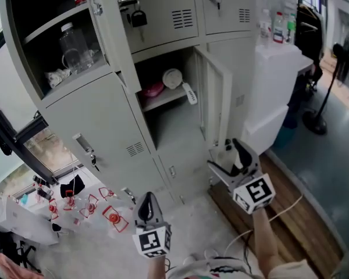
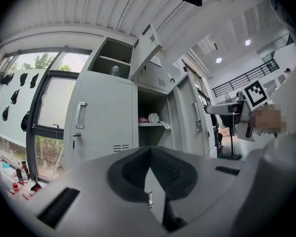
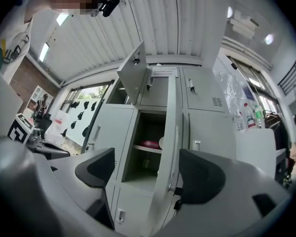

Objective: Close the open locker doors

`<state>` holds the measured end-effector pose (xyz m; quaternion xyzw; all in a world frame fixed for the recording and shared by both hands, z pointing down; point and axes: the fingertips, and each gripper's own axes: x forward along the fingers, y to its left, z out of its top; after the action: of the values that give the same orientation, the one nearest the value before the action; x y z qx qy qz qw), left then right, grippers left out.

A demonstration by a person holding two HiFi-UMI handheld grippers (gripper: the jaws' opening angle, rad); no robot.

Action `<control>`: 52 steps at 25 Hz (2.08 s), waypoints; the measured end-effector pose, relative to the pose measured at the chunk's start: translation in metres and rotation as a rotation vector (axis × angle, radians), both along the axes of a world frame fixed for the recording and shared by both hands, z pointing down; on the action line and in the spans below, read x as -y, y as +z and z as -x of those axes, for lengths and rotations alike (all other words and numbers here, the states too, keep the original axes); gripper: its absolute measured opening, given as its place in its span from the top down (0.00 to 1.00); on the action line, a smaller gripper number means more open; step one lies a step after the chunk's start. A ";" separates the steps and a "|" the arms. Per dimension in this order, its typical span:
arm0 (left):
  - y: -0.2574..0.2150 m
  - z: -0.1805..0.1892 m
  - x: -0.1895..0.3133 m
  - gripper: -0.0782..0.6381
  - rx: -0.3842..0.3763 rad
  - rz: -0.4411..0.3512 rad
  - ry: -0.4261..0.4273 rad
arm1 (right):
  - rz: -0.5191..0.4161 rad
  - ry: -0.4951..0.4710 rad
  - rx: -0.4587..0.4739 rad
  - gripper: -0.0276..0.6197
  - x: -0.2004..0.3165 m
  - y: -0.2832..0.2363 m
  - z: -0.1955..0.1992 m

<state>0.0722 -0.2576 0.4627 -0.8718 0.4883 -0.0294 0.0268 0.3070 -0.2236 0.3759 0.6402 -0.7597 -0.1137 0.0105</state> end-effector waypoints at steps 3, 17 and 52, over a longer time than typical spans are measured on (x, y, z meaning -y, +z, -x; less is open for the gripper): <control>0.001 -0.005 0.000 0.88 0.016 0.000 0.010 | 0.021 -0.060 -0.003 0.36 0.011 -0.001 -0.004; 0.008 -0.001 -0.003 0.88 0.019 0.028 -0.036 | 0.028 -0.244 0.046 0.36 0.045 -0.006 -0.016; 0.014 0.071 0.001 0.88 0.015 0.036 -0.164 | 0.065 -0.421 0.013 0.36 0.096 -0.011 0.080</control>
<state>0.0008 -0.2581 0.4770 -0.8290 0.5572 -0.0470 0.0125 0.2266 -0.3201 0.3650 0.4672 -0.8801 -0.0848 0.0022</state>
